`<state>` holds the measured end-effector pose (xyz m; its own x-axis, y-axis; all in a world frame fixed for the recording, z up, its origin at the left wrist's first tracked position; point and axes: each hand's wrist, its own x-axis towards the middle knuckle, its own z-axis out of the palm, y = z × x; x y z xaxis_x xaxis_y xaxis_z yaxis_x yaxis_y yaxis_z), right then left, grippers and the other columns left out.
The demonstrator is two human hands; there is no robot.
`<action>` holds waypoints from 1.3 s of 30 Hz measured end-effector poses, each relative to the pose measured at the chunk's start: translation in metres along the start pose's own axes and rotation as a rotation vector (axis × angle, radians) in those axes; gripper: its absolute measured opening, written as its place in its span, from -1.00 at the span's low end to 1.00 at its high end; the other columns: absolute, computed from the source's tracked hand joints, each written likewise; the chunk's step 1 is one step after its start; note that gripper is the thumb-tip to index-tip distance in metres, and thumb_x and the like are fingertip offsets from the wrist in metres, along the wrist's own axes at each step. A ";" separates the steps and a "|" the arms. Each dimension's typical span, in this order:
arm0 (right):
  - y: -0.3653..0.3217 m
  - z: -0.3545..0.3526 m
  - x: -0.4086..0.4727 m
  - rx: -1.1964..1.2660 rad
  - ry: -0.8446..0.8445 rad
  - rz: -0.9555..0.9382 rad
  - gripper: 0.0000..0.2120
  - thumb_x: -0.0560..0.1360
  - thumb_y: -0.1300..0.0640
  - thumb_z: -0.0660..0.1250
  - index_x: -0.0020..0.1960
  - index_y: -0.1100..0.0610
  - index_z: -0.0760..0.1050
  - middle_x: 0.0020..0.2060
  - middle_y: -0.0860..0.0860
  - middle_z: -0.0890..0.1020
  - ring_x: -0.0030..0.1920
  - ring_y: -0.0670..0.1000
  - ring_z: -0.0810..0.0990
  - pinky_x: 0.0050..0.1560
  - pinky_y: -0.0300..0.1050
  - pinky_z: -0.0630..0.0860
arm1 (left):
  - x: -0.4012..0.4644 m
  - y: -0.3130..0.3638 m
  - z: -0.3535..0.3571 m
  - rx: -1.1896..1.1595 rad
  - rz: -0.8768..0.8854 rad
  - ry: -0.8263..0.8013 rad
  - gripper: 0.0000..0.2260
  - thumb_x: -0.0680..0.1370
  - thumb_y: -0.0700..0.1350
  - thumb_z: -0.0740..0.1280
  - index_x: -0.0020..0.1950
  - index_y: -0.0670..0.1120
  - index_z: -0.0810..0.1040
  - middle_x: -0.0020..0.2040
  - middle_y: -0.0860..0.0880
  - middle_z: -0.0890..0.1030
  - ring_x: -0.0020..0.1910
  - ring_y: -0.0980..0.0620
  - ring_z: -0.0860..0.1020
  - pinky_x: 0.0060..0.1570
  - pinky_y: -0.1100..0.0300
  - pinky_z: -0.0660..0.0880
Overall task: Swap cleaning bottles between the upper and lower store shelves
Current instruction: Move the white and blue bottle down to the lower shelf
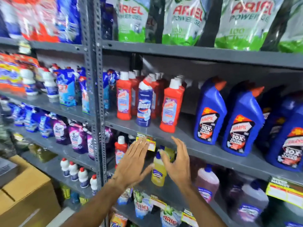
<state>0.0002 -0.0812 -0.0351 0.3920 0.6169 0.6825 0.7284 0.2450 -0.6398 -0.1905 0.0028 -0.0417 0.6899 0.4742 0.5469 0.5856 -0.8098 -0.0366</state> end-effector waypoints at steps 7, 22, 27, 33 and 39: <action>-0.045 0.063 0.046 0.090 -0.073 -0.046 -0.40 0.53 -0.09 0.41 0.52 -0.03 0.37 0.42 -0.10 0.50 0.42 -0.12 0.46 0.43 -0.42 0.28 | -0.005 -0.062 -0.038 0.059 -0.158 -0.024 -0.22 0.67 0.34 -0.01 0.68 -0.21 0.03 0.70 -0.16 -0.01 0.69 -0.09 -0.09 0.65 -0.07 -0.01; -0.065 0.156 0.115 0.051 0.114 0.069 -0.41 0.59 0.13 0.48 0.54 0.13 0.33 0.40 0.08 0.46 0.38 0.01 0.48 0.24 -0.58 0.28 | 0.036 -0.178 -0.036 0.095 -0.060 -0.061 -0.22 0.69 0.34 -0.07 0.68 -0.22 -0.05 0.70 -0.18 -0.05 0.69 -0.07 -0.11 0.66 0.00 -0.14; -0.056 0.167 0.126 0.011 0.276 0.165 -0.31 0.54 0.20 0.53 0.55 0.23 0.28 0.43 0.18 0.41 0.41 -0.09 0.36 0.32 -0.55 0.23 | 0.051 -0.188 -0.005 0.081 0.023 -0.157 -0.21 0.68 0.36 -0.13 0.68 -0.22 -0.12 0.70 -0.19 -0.08 0.69 -0.07 -0.17 0.66 -0.02 -0.15; -0.035 0.174 0.141 0.027 0.192 0.260 -0.22 0.55 0.13 0.54 0.62 0.22 0.20 0.49 0.17 0.41 0.46 0.06 0.45 0.32 -0.31 0.32 | 0.061 -0.187 0.027 0.047 0.039 -0.204 -0.19 0.67 0.37 -0.16 0.68 -0.24 -0.11 0.70 -0.21 -0.10 0.69 -0.09 -0.15 0.66 -0.02 -0.15; -0.018 0.172 0.157 0.090 0.106 0.314 -0.26 0.51 0.12 0.59 0.57 0.18 0.30 0.38 0.09 0.58 0.30 -0.01 0.59 0.20 -0.28 0.48 | 0.066 -0.189 0.038 0.005 0.022 -0.168 -0.22 0.68 0.35 -0.09 0.68 -0.23 0.03 0.70 -0.20 0.05 0.69 -0.09 -0.01 0.66 -0.01 -0.10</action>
<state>-0.0480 0.1395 0.0231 0.6485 0.5930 0.4773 0.5127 0.1231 -0.8497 -0.2399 0.2003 -0.0303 0.7639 0.5077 0.3984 0.5714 -0.8191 -0.0518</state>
